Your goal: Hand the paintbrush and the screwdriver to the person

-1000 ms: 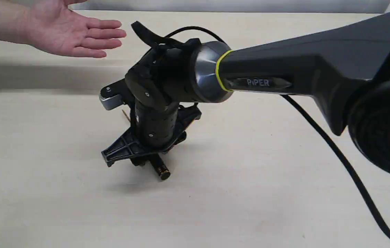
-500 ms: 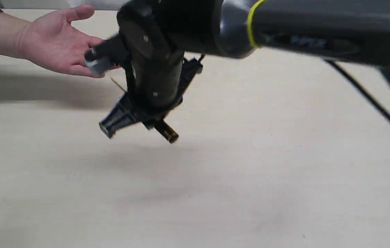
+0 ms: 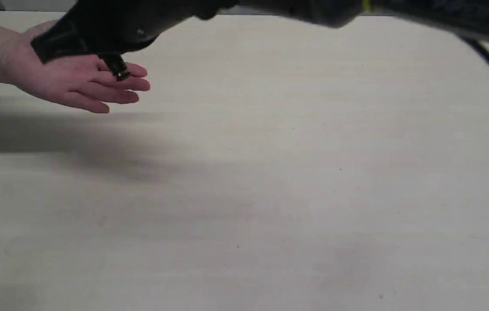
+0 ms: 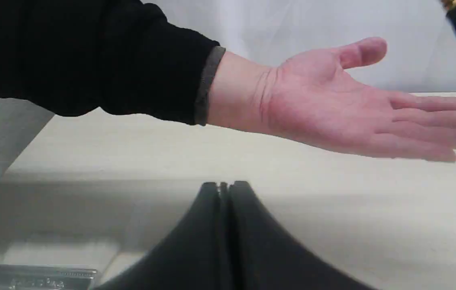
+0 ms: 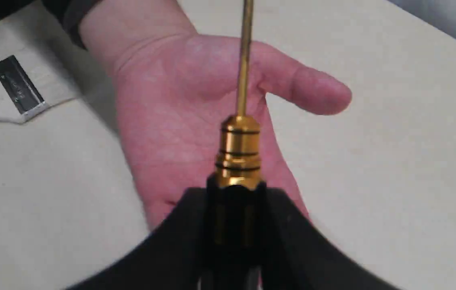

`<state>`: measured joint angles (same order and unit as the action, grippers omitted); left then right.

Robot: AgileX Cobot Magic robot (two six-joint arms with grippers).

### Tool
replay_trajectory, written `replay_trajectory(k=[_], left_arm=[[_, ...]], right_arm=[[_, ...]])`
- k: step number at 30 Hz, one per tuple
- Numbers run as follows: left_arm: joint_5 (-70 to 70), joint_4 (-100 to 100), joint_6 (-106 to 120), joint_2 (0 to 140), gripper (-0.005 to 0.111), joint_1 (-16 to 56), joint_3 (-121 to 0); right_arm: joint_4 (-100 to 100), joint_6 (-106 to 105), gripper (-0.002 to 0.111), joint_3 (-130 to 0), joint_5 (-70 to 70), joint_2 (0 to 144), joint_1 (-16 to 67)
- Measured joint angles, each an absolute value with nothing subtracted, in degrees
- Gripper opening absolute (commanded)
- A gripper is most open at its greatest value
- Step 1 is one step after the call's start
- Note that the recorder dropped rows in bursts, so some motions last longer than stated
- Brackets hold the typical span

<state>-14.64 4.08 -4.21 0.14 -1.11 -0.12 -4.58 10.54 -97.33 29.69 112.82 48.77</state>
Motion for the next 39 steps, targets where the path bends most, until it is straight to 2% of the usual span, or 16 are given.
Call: replay_trajectory(k=[2,6,9,12,16,17,21,25,34,39], left_arm=[[-14.64,4.07,-4.21,0.14,0.0,-1.11,-0.12],[-14.64,4.07,-4.21,0.14,0.0,-1.11,-0.12],[-14.64,4.07,-4.21,0.14,0.0,-1.11,-0.12],[-14.64,4.07,-4.21,0.14,0.0,-1.11,-0.12],[-14.64,4.07,-4.21,0.14,0.0,-1.11,-0.12],[-14.64,4.07,-4.21,0.14,0.0,-1.11,-0.12],[-14.64,4.07,-4.21,0.14,0.0,-1.11,-0.12],[-14.64,4.07,-4.21,0.14,0.0,-1.11,-0.12],[-14.64,4.07,-4.21,0.14,0.0,-1.11,-0.12],[-14.64,4.07,-4.21,0.14,0.0,-1.11,-0.12]], right_arm=[[-4.47,9.72,0.018,-97.33,27.71,115.55,48.77],[-3.88,9.47,0.045,-97.33,24.92,119.78,48.77],[-3.19,9.35,0.052,-97.33,24.3,120.83,48.86],[-3.26,9.23,0.045,-97.33,24.72,120.19,48.99],[-5.54,7.79,0.009,-97.33,29.87,116.57,49.36],[-6.53,7.79,0.005,-97.33,31.92,115.08,49.49],[-10.47,8.15,0.004,-97.08,38.57,108.84,49.49],[-12.18,8.37,0.004,-91.93,38.87,99.93,49.49],[-13.86,8.88,0.004,-62.77,26.7,74.78,49.49],[-14.09,9.52,0.004,-47.77,25.51,60.28,49.49]])
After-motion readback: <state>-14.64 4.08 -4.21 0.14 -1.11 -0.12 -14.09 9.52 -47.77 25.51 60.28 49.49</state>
